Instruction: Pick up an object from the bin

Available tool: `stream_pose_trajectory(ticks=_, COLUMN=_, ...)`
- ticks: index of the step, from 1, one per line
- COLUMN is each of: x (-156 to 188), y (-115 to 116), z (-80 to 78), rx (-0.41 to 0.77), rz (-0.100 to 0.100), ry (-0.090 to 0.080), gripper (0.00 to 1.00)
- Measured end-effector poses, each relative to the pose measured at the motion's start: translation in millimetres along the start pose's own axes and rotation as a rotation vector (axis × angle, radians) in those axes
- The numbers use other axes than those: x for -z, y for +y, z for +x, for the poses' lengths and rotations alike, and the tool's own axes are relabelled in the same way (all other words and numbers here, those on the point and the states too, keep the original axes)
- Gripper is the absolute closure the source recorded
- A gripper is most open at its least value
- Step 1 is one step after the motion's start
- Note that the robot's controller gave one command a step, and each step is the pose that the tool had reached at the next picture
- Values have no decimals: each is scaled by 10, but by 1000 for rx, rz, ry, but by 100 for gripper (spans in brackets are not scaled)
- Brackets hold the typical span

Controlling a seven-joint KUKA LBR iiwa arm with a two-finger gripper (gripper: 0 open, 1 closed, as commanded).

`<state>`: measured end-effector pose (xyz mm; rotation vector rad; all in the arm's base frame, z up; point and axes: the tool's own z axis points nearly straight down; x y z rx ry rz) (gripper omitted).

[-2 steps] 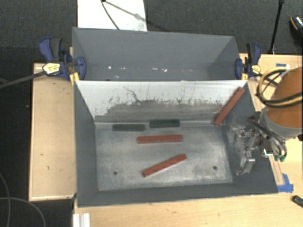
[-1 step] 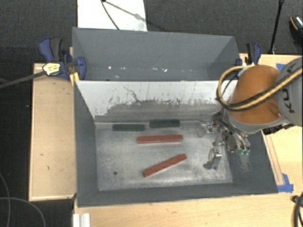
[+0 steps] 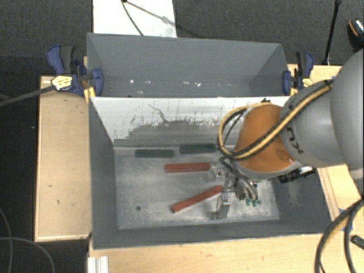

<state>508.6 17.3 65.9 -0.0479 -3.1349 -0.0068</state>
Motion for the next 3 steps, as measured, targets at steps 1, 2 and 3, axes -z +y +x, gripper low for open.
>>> stream_pose_trajectory(ticks=1, x=46, y=-48, z=-26, rx=-1, rz=4, ry=-8, gripper=100)
stream_pose_trajectory(ticks=2, x=1173, y=126, z=18, rx=119, rz=4, ry=-15, gripper=100)
stream_pose_trajectory(ticks=3, x=2514, y=39, z=-378, rx=587, rz=8, ry=-16, gripper=100)
